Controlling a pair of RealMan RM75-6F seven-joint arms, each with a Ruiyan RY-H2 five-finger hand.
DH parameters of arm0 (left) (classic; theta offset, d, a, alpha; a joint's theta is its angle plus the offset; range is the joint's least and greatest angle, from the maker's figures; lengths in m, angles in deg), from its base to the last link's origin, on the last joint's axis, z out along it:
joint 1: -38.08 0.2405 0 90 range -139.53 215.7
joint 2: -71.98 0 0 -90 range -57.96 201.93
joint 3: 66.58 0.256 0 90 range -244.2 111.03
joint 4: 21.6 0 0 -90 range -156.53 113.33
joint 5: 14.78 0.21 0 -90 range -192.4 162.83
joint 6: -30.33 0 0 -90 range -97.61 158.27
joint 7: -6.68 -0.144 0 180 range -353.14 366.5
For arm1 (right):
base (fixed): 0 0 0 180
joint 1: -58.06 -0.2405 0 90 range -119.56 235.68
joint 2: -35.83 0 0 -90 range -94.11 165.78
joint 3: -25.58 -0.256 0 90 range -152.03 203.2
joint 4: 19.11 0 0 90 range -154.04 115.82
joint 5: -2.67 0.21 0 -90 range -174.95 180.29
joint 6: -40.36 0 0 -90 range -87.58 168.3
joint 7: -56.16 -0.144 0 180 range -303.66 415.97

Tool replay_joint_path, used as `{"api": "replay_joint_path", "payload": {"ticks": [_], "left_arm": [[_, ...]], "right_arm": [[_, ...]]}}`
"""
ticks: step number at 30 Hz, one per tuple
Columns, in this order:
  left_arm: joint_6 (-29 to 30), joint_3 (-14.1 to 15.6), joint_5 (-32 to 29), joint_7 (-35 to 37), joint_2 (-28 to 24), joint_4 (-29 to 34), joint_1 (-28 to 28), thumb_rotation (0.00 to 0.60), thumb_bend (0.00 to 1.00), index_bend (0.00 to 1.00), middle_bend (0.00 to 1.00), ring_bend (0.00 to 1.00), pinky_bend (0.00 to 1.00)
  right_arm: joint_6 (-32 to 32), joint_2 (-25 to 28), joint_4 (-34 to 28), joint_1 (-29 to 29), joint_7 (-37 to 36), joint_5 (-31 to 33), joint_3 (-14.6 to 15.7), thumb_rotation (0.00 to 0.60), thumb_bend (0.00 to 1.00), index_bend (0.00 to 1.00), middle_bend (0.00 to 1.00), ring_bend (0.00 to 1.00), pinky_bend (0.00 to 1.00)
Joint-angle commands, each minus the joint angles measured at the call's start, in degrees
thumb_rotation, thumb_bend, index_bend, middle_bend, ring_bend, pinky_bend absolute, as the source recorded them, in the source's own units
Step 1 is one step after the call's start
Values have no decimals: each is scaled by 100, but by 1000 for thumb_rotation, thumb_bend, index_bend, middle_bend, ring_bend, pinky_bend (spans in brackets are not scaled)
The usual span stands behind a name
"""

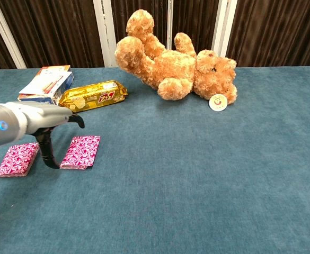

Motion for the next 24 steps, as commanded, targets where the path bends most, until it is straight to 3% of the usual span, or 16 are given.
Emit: {"api": "replay_joint_path", "payload": {"ticks": [1, 11, 18, 24], "left_arm": [[23, -21, -88, -49, 171, -153, -82, 600, 233, 137, 0, 0, 0], [-45, -30, -237, -100, 454, -493, -181, 600, 292, 190, 0, 0, 0], [-75, -25, 3, 116, 549, -576, -143, 600, 455, 481, 0, 0, 0], [-26, 10, 336, 380, 480, -438, -29, 600, 471, 526, 0, 0, 0]], "right_arm": [[4, 2, -3, 1, -3, -8, 3, 600, 363, 0, 0, 0, 49], [-10, 3, -3, -4, -29, 2, 0, 600, 362, 0, 0, 0, 49], [-26, 5, 2, -12, -43, 11, -3, 600, 363, 0, 0, 0, 49], [-15, 0, 0, -8, -28, 2, 0, 600, 363, 0, 0, 0, 49]]}}
